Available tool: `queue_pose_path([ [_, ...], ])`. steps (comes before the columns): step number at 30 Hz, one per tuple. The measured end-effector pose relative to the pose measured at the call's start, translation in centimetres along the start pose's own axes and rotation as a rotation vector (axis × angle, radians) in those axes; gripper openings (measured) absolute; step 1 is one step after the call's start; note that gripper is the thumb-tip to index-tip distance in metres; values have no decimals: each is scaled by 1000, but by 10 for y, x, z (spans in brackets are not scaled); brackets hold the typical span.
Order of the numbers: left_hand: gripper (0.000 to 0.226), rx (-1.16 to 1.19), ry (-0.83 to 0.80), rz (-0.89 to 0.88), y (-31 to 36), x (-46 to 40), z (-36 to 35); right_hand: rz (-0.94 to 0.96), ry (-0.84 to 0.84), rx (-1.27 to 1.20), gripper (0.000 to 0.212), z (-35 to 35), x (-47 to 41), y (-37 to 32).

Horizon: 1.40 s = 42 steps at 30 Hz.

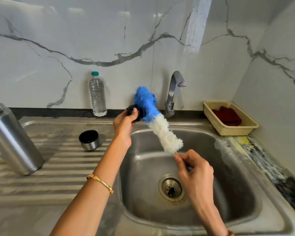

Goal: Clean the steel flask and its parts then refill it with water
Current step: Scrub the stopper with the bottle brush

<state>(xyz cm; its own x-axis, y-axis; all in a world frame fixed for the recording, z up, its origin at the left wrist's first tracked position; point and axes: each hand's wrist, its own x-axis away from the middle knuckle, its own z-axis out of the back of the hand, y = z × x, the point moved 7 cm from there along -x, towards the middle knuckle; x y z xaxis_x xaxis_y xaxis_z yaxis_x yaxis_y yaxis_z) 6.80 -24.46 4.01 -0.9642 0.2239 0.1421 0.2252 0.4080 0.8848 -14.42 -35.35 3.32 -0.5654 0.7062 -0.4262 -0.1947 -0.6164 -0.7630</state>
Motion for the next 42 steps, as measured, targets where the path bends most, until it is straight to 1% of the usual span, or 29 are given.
queue_pose_path([
  [2, 14, 46, 29, 0, 1, -3, 7, -12, 1, 17, 26, 2, 13, 9],
  [6, 22, 103, 64, 16, -11, 1, 10, -20, 9, 21, 24, -2, 17, 16],
  [9, 36, -44, 35, -77, -18, 7, 6, 44, 17, 75, 20, -5, 1, 2],
  [11, 35, -140, 27, -166, -13, 11, 4, 76, 22, 95, 20, -4, -6, -4],
  [12, 34, -152, 28, -188, -9, 11, 3, 86, 25, 109, 20, -2, -7, -3],
  [14, 31, -111, 42, -201, -1, 6, 6, 112, 28, 134, 16, 4, 1, 2],
  [16, 30, -64, 53, -204, 5, -2, 12, 94, 21, 132, 14, 9, 16, 12],
  [19, 29, -161, -19, -236, 5, -3, 9, 53, 38, 100, 18, 12, 17, 20],
  [23, 39, -277, -126, -346, 3, 13, -11, 90, 65, 100, 19, 9, -10, 7],
  [25, 40, -269, -117, -348, 8, 14, -14, 90, 61, 98, 19, 9, -12, 7],
  [29, 34, -166, 1, -300, 19, 1, 1, 94, 35, 121, 17, 11, 12, 15],
  [31, 35, -205, -20, -302, 18, 0, 0, 65, 49, 98, 21, 9, 15, 20],
  [34, 39, -277, -126, -360, 11, 8, -13, 92, 67, 86, 21, 5, -4, 10],
  [36, 43, -334, -162, -405, 8, 13, -18, 108, 54, 108, 20, 2, -18, 3],
  [38, 42, -330, -145, -416, 10, 12, -17, 86, 23, 139, 19, 1, -21, 4],
  [39, 39, -279, -126, -410, 14, 10, -15, 77, -11, 163, 18, -1, -18, 8],
  [42, 33, -169, -5, -418, 34, -2, -8, 18, -192, 283, 17, -14, 18, 25],
])
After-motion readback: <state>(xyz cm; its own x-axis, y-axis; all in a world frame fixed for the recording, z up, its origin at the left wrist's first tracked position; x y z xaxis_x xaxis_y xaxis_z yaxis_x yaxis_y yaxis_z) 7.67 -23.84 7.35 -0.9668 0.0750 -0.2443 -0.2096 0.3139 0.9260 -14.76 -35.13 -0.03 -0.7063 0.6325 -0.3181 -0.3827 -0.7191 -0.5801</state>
